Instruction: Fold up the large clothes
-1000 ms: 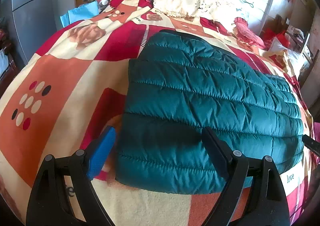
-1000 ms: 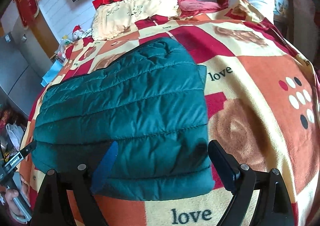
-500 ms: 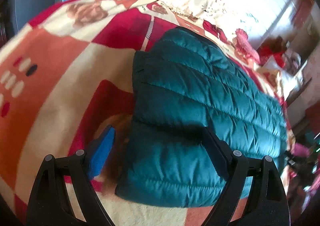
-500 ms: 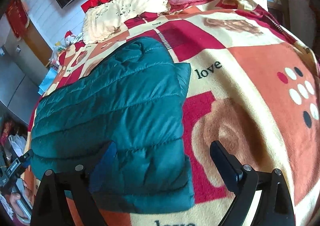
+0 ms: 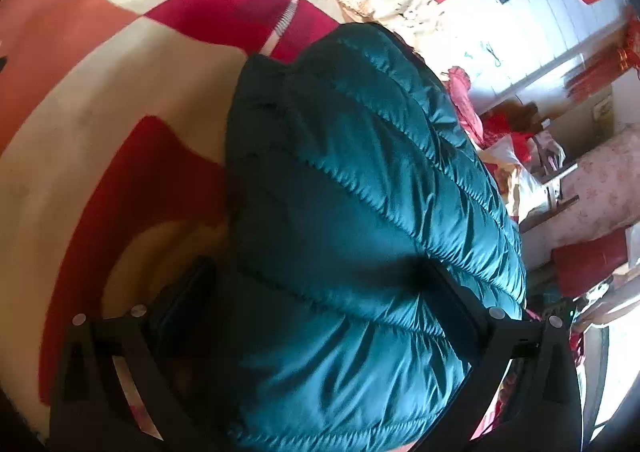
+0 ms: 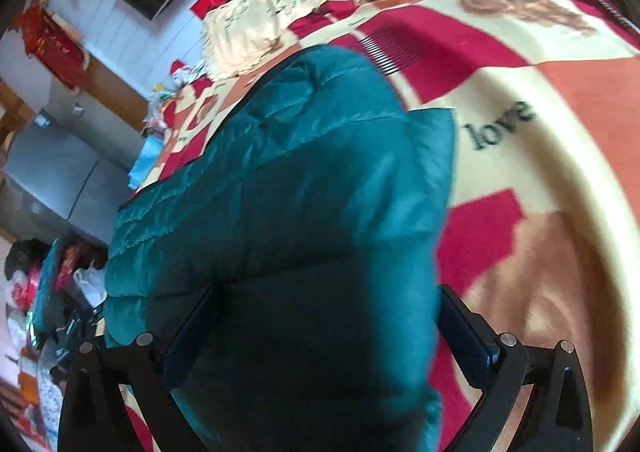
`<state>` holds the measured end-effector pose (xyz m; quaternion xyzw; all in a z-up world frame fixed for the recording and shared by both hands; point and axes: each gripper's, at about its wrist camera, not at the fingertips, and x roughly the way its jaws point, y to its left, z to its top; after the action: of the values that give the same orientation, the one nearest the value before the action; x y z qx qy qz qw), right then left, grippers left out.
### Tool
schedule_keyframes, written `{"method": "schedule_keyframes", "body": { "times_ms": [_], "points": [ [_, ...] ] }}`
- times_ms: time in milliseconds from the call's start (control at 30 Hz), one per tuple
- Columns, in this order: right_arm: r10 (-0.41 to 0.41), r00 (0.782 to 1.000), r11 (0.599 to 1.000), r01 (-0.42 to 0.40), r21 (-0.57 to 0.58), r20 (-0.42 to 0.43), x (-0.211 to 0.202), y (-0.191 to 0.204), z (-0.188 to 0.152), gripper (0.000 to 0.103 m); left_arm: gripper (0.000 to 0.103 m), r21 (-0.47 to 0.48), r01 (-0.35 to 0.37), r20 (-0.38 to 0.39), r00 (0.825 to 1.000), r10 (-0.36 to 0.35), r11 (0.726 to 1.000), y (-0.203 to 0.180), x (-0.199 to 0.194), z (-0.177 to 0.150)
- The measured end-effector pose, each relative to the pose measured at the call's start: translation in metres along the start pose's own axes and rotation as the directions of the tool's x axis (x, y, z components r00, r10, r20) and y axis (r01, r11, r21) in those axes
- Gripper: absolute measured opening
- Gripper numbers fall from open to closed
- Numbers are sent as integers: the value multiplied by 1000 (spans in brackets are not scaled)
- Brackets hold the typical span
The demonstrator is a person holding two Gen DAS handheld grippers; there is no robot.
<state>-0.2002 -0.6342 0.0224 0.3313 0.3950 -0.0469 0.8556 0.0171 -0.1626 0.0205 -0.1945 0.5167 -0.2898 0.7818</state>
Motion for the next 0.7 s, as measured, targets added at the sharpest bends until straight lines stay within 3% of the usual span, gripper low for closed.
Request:
{"method": "schedule_keyframes", "body": {
  "times_ms": [267, 367, 467, 600, 700],
  "points": [
    [8, 1000, 1000, -8, -4, -12, 18, 7, 4, 103, 103, 23, -24, 27, 999, 23, 999, -9, 5, -4],
    [0, 1000, 1000, 0, -4, -1, 17, 9, 2, 103, 103, 47, -34, 2, 999, 34, 998, -13, 6, -6],
    [-25, 999, 999, 26, -30, 41, 7, 20, -3, 89, 92, 78, -30, -1, 1000, 30, 997, -18, 2, -7],
    [-49, 996, 997, 53, -58, 76, -7, 35, -10, 75, 69, 118, -18, 17, 1000, 16, 993, -27, -16, -12],
    [-21, 996, 1000, 23, -21, 81, -21, 37, -12, 65, 62, 150, -8, 22, 1000, 5, 989, -36, -33, -19]
  ]
}}
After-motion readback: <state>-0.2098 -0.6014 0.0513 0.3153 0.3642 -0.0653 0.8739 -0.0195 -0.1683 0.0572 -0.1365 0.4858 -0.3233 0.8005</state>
